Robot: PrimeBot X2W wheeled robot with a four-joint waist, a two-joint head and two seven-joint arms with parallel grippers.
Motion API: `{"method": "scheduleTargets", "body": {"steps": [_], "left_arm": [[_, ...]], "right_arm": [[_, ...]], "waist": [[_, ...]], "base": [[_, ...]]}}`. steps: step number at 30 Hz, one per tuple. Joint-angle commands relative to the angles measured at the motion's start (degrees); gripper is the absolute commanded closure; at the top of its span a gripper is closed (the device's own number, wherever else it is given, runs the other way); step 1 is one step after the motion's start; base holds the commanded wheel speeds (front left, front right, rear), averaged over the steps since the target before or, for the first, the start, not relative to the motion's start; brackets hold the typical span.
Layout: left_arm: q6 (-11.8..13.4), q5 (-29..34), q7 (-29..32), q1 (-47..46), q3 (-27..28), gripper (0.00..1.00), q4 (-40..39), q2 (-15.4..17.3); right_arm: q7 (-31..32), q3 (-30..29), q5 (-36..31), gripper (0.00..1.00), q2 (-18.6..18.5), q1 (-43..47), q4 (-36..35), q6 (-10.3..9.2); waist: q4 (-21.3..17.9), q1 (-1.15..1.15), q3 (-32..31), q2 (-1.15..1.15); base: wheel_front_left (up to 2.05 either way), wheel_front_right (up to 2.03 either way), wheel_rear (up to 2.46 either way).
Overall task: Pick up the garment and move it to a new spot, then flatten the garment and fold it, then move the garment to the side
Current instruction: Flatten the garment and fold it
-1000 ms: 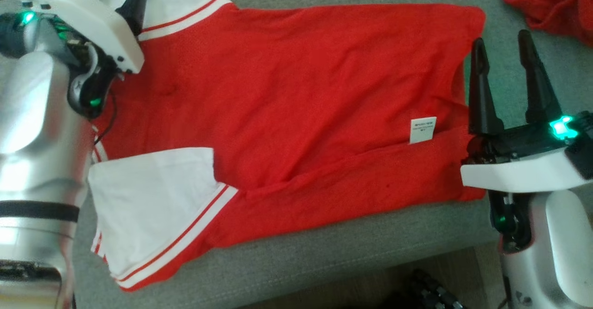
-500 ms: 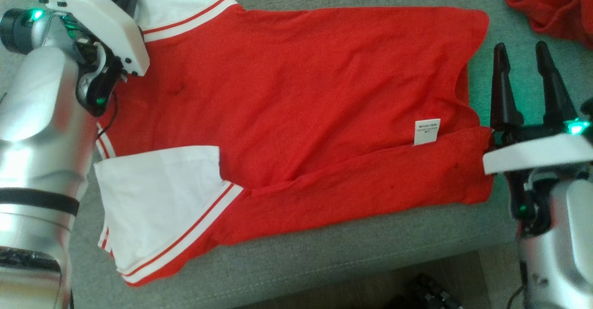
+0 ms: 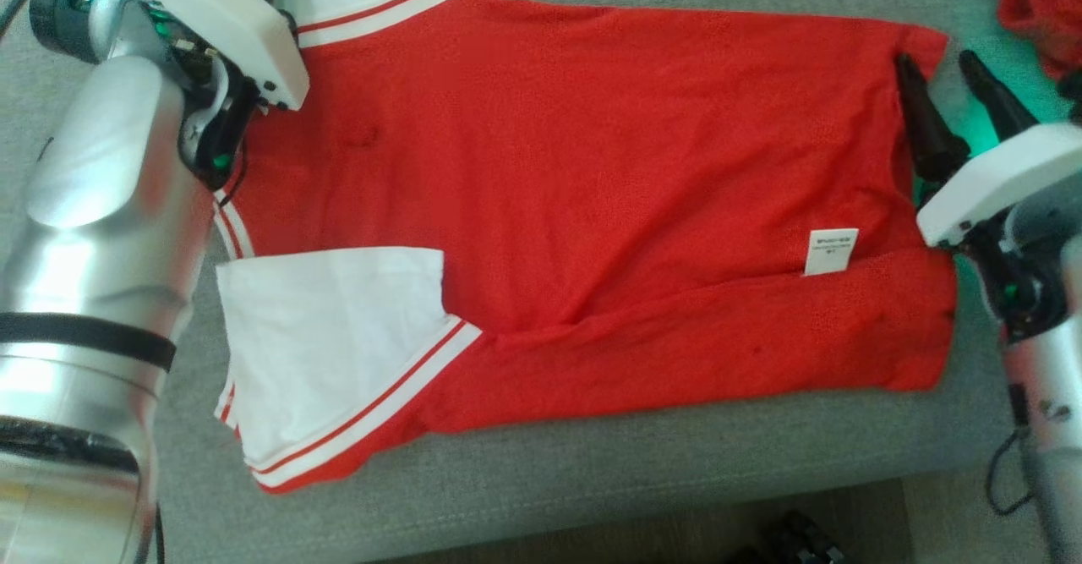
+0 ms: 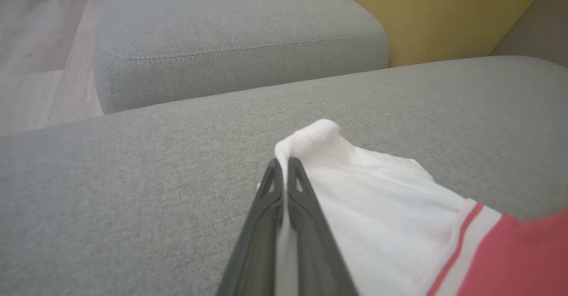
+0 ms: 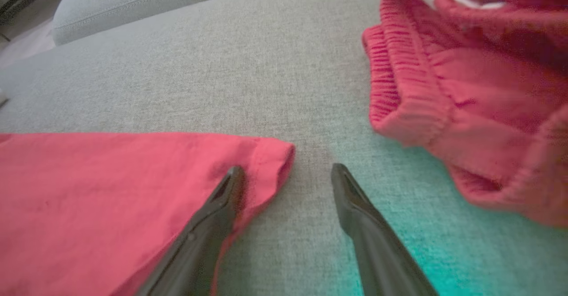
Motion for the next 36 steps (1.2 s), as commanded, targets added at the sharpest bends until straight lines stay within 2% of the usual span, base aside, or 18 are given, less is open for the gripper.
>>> {"method": "scheduleTargets", "body": {"steps": [1,2,4,5,8,13,17,24,27,36], "left_arm": [[0.08,-0.06,-0.91,-3.09,0.77,1.00,-1.05,1.81],[0.08,-0.25,-1.35,-3.26,0.53,1.00,-0.89,1.61],[0.08,-0.64,-2.34,-3.59,0.06,1.00,-0.62,1.17],[0.08,-0.84,-2.76,-3.73,-0.19,1.00,-0.46,0.97],[0.08,-1.31,-4.34,-4.25,-0.51,1.00,-0.25,0.70],[0.41,-1.68,-6.94,-5.40,0.37,1.00,-1.04,0.25],[0.96,-1.83,-7.97,-5.78,1.33,1.00,-2.93,-0.01],[1.80,-2.31,-8.47,-3.39,2.92,1.00,-7.00,0.09],[2.39,-2.61,-8.54,-0.23,4.12,1.00,-11.23,0.48],[6.94,-1.04,-8.57,18.94,5.62,1.00,-33.87,2.99]], "right_arm": [[1.77,1.34,1.19,0.00,-1.71,-1.28,-1.19,-0.04],[3.21,1.95,1.84,0.20,-2.42,-1.74,-0.82,-0.04],[5.89,2.81,2.92,0.89,-3.88,-2.61,-0.16,-0.04],[6.93,3.11,3.32,1.00,-4.59,-3.06,-0.04,-0.04],[7.32,3.73,3.74,1.00,-6.66,-5.14,-0.73,-0.04],[4.00,4.82,3.19,1.00,-8.85,-9.32,-1.73,-0.04],[-0.76,4.37,2.38,1.00,-9.55,-11.96,-2.29,-0.04],[-4.78,5.41,3.05,1.00,-10.28,-12.52,0.03,-0.04],[-5.96,5.60,4.88,1.00,-10.48,-11.60,-0.15,-0.04],[-7.80,5.43,8.05,1.00,-11.43,-3.84,-4.30,-0.04]], "waist": [[0.48,0.00,0.00,0.00],[0.73,0.00,-0.01,0.00],[1.29,0.00,-0.09,0.00],[1.54,0.00,-0.17,0.00],[2.17,0.00,-0.34,0.00],[3.26,0.00,-1.02,0.00],[3.97,0.00,-1.56,0.00],[4.59,0.00,-2.35,0.00],[4.57,0.00,-2.76,0.00],[4.63,0.00,-3.62,0.00]], "base": [[0.00,0.00,0.00],[0.00,0.00,0.00],[0.00,0.00,0.00],[0.00,0.00,0.00],[0.00,0.00,0.00],[0.00,0.00,0.00],[0.00,0.00,0.00],[0.00,0.00,0.00],[0.00,0.00,0.00],[0.00,0.00,0.00]]}}
